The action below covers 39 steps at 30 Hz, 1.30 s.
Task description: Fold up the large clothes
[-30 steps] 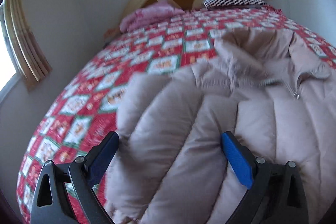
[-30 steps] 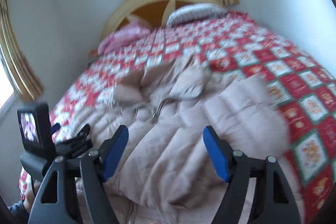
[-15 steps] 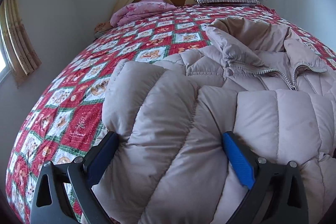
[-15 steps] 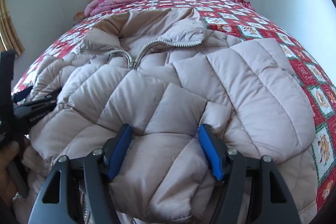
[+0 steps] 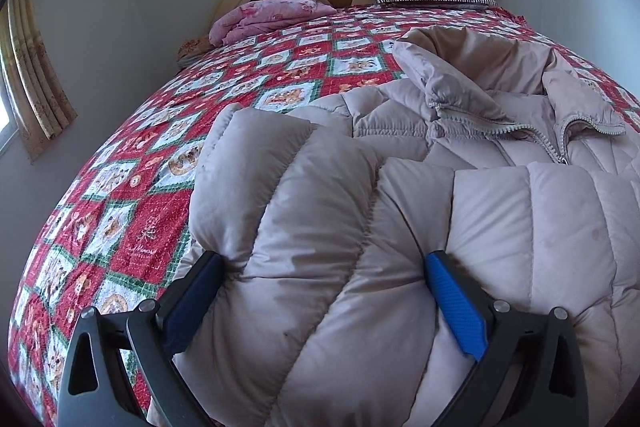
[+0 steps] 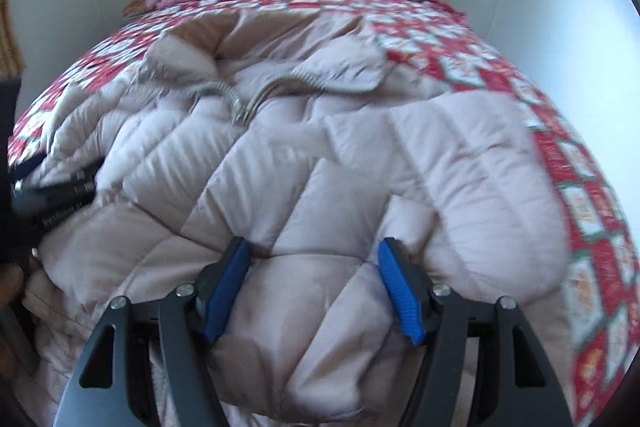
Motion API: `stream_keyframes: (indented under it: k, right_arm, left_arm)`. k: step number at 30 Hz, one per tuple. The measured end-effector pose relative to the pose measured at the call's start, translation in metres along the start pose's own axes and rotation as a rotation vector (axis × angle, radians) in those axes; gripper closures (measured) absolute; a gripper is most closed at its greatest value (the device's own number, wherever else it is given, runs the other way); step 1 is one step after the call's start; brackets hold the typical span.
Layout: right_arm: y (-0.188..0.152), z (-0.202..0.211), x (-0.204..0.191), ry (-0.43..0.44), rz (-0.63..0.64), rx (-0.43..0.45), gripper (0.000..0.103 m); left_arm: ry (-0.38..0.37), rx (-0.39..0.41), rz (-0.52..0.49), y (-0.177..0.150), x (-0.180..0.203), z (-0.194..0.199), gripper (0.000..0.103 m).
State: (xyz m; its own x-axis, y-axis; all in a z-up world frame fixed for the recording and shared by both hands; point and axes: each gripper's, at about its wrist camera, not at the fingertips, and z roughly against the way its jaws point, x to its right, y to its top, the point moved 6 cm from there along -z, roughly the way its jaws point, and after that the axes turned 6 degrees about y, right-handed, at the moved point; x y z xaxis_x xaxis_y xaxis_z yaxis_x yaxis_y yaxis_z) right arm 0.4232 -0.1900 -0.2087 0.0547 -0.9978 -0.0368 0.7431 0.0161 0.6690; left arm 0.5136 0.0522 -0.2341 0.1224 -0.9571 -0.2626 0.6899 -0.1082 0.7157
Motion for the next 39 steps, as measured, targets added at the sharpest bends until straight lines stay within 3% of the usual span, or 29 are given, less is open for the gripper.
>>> stream_keyframes:
  k: [2, 5, 9, 14, 24, 27, 30, 32, 35, 39]
  right_arm:
    - [0.014, 0.026, -0.006, -0.014, -0.011, 0.079, 0.033]
    - [0.03, 0.044, -0.03, 0.032, 0.027, 0.138, 0.033]
    - [0.037, 0.024, -0.055, 0.047, 0.088, 0.12, 0.033]
    - [0.02, -0.014, -0.04, 0.04, 0.046, 0.049, 0.033]
    - [0.003, -0.031, -0.022, 0.075, 0.009, 0.044, 0.032]
    - [0.001, -0.033, -0.021, 0.09, -0.008, 0.047, 0.031]
    - [0.0, -0.033, -0.021, 0.09, -0.013, 0.047, 0.031]
    - [-0.001, -0.034, -0.02, 0.092, -0.016, 0.049, 0.031]
    - [-0.002, -0.033, -0.021, 0.088, -0.014, 0.052, 0.031]
    - [-0.002, -0.034, -0.021, 0.089, -0.014, 0.052, 0.031]
  left_arm:
    - [0.0, 0.0, 0.0, 0.0, 0.0, 0.0, 0.002]
    - [0.0, -0.001, -0.001, 0.0, 0.0, 0.0, 0.002]
    - [-0.002, -0.001, 0.001, 0.0, 0.001, 0.0, 0.002]
    - [-0.003, -0.001, 0.0, 0.0, 0.001, 0.0, 0.002]
    - [-0.013, 0.004, 0.013, 0.002, -0.001, 0.005, 0.002]
    - [-0.042, 0.026, 0.037, 0.009, -0.011, 0.024, 0.002]
    - [-0.057, 0.114, 0.09, 0.028, -0.022, 0.055, 0.002]
    - [-0.095, 0.133, 0.108, 0.042, -0.021, 0.068, 0.002]
    - [-0.148, 0.11, 0.094, 0.054, -0.003, 0.068, 0.002]
    - [-0.128, 0.057, 0.038, 0.046, 0.025, 0.045, 0.002]
